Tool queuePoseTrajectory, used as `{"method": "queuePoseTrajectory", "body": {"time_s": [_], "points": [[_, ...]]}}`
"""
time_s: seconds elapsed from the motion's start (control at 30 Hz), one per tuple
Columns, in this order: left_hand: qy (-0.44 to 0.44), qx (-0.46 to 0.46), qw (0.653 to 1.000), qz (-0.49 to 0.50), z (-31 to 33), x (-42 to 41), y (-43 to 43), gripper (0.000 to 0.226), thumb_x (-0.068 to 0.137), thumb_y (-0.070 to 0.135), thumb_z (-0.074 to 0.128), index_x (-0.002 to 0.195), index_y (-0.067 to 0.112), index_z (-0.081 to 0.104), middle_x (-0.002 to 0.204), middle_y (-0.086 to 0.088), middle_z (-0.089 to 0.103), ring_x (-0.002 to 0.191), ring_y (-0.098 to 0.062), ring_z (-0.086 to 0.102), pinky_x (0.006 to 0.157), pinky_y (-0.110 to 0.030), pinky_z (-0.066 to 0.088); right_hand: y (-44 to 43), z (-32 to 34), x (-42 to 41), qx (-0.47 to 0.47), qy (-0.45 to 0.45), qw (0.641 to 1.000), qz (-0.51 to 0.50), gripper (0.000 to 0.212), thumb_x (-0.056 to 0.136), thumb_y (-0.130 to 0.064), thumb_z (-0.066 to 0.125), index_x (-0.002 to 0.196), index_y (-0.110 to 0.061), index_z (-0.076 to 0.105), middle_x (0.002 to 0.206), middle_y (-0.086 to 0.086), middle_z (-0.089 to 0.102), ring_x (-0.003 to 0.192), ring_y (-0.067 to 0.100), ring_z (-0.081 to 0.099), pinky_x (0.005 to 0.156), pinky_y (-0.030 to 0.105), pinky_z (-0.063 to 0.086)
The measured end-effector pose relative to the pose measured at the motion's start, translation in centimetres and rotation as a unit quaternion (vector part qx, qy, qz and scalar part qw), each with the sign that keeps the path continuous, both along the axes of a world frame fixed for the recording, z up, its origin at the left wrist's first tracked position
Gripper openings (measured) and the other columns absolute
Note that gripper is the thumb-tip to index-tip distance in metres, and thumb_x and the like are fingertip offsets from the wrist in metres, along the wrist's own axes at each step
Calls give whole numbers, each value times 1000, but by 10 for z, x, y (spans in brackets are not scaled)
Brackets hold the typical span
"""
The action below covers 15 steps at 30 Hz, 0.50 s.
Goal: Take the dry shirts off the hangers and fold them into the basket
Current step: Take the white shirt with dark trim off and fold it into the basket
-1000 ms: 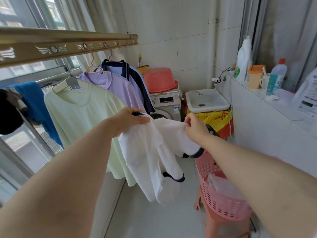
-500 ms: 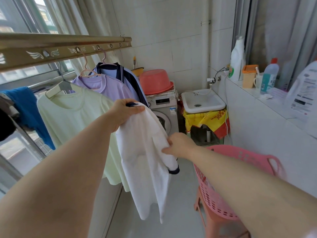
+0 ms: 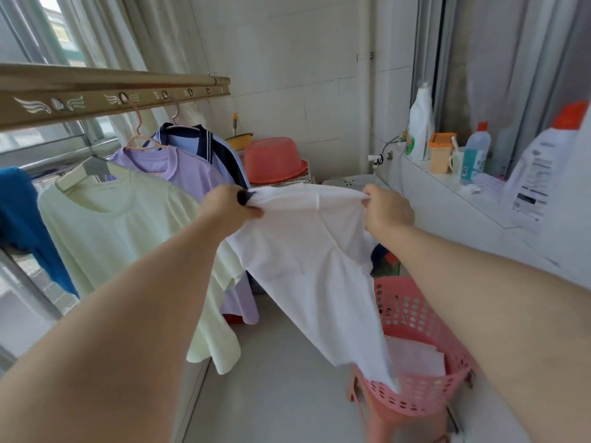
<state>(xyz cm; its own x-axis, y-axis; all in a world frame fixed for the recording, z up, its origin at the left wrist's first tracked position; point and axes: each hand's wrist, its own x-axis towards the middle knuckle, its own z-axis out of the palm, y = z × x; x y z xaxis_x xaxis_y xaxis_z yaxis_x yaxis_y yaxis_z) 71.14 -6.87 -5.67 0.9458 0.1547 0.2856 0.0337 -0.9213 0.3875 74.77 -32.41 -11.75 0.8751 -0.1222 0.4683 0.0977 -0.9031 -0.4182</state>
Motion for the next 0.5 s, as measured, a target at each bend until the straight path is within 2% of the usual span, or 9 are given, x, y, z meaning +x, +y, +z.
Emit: {"method": "queuePoseTrajectory", "body": {"time_s": [0.07, 0.17, 0.23, 0.33, 0.4, 0.5], "points": [[-61, -63, 996, 3, 4, 10, -15, 28, 81, 25, 72, 106, 13, 66, 88, -6, 58, 84, -26, 54, 68, -30, 37, -14, 6, 8, 63, -30, 997, -22, 21, 98, -9, 35, 106, -10, 55, 93, 9, 58, 83, 27, 50, 65, 33, 36], [-130, -62, 990, 4, 7, 31, -42, 29, 84, 24, 64, 113, 18, 63, 93, -3, 62, 90, -28, 57, 67, -31, 40, -37, 13, 23, 119, -75, 990, -27, 23, 94, -5, 40, 107, -11, 57, 104, 12, 64, 93, 29, 58, 75, 37, 46], [-160, -67, 985, 19, 10, 51, -61, 33, 85, 27, 61, 118, 22, 61, 103, -4, 66, 96, -29, 58, 76, -37, 48, -55, 16, 32, 160, -103, 981, -23, 27, 92, -6, 41, 109, -14, 60, 108, 9, 65, 96, 26, 59, 78, 34, 48], [-168, -52, 984, 38, 16, 77, -88, 36, 89, 27, 58, 124, 19, 57, 116, -11, 65, 106, -35, 58, 83, -42, 48, -78, 19, 46, 179, -115, 977, -20, 32, 92, -5, 40, 112, -13, 63, 110, 11, 65, 100, 28, 59, 76, 30, 43], [-143, -72, 987, 18, 17, 96, -111, 34, 90, 24, 56, 124, 15, 57, 117, -12, 64, 106, -35, 58, 78, -38, 45, -97, 21, 58, 163, -89, 982, -40, 28, 93, -3, 40, 109, -7, 63, 110, 15, 65, 100, 31, 59, 73, 29, 39], [-117, -101, 988, -17, 14, 121, -147, 30, 91, 20, 55, 121, 17, 58, 115, -9, 64, 97, -27, 57, 72, -31, 37, -127, 17, 74, 163, -44, 983, -78, 25, 96, -5, 42, 110, -4, 62, 113, 16, 64, 103, 32, 58, 77, 30, 40]]}}
